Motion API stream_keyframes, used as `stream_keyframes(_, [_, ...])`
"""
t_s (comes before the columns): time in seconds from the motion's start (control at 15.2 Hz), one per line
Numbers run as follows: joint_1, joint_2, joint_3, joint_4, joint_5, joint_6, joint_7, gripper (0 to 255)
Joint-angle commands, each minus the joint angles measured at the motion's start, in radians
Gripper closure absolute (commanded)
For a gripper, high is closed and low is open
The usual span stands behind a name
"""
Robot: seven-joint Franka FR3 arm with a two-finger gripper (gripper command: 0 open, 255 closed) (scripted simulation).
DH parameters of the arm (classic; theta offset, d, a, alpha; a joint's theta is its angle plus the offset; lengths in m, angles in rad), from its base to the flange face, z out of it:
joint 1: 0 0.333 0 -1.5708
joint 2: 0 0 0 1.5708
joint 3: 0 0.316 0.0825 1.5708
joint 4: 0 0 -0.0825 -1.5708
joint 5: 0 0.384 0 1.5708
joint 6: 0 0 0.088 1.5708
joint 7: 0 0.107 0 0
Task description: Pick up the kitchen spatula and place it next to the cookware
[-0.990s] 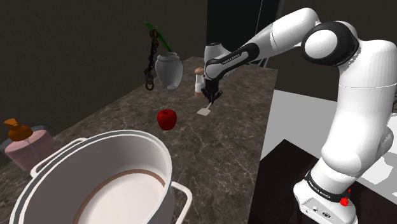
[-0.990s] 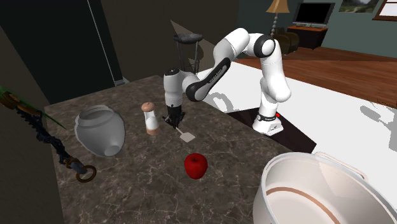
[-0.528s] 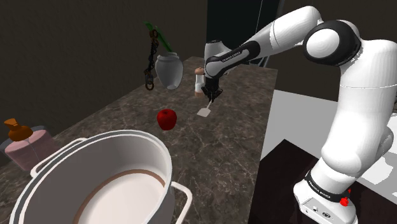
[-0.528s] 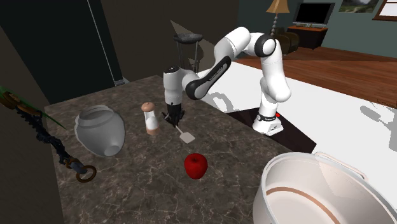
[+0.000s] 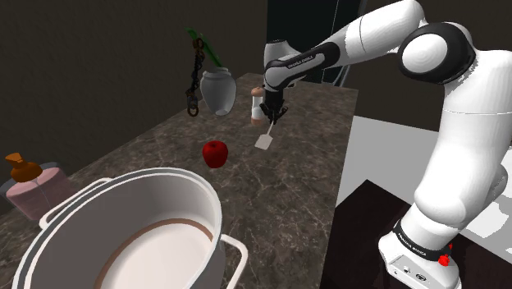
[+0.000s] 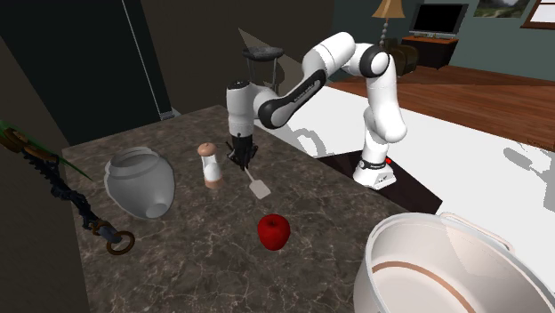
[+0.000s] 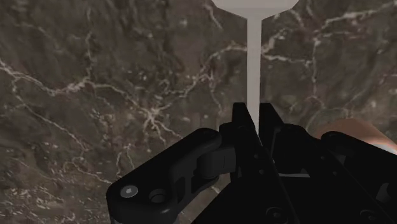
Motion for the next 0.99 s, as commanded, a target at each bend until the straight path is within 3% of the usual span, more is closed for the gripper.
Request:
stream_keyframes(0.0, [0.000, -0.013, 0.002, 0.011, 0.005, -0.024, -0.002, 255])
stream_keyframes(0.92, [0.000, -0.057, 0.009, 0.140, 0.025, -0.194, -0.023, 255])
